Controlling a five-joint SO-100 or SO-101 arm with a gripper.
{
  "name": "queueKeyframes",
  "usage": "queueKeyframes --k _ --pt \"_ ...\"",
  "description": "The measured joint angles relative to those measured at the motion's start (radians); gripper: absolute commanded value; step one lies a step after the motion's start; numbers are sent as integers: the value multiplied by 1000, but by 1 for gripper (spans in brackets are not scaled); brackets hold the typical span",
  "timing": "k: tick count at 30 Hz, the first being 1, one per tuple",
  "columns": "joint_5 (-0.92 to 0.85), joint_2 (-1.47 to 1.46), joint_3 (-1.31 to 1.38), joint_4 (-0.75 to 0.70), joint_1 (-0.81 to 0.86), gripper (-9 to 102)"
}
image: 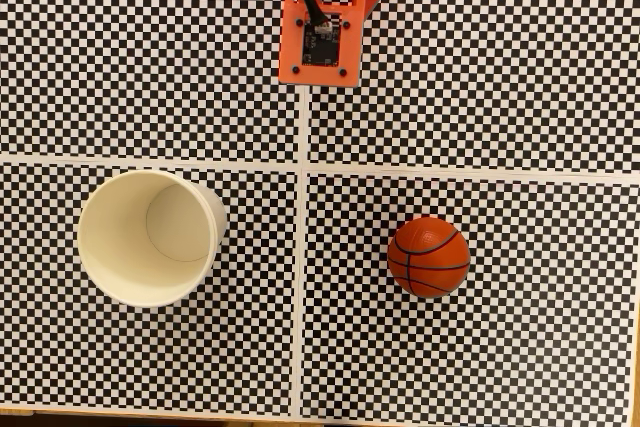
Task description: Grasp basketball and place into cup.
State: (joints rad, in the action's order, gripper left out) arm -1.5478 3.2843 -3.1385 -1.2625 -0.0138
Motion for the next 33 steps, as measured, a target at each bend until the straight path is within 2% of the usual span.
queueKeyframes --k 10,18,22,27,33 --pt "-101 0 0 0 8 0" --pt "-109 0 15 -9 18 0" --pt "-121 0 74 40 21 0" --pt "-109 0 100 170 17 0" --pt "-95 -5 187 210 14 0"
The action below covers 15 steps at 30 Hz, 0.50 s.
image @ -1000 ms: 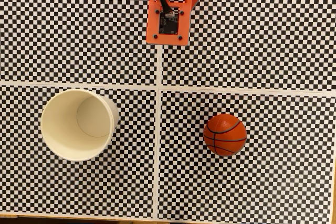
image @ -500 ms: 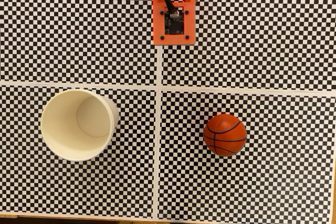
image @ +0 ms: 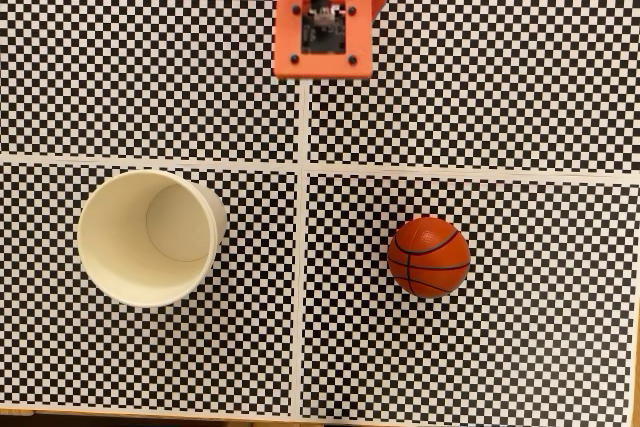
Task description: Grasp basketball and place into cup.
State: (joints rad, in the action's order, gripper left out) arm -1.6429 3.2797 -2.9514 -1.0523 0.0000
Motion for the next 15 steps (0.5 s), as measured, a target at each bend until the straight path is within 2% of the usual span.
queueKeyframes --k 2,4,9,15 --pt "5 -37 34 12 -11 0" --pt "21 -206 100 26 -25 0" --pt "78 -601 426 29 -80 0" --pt "169 -927 712 11 -138 0"
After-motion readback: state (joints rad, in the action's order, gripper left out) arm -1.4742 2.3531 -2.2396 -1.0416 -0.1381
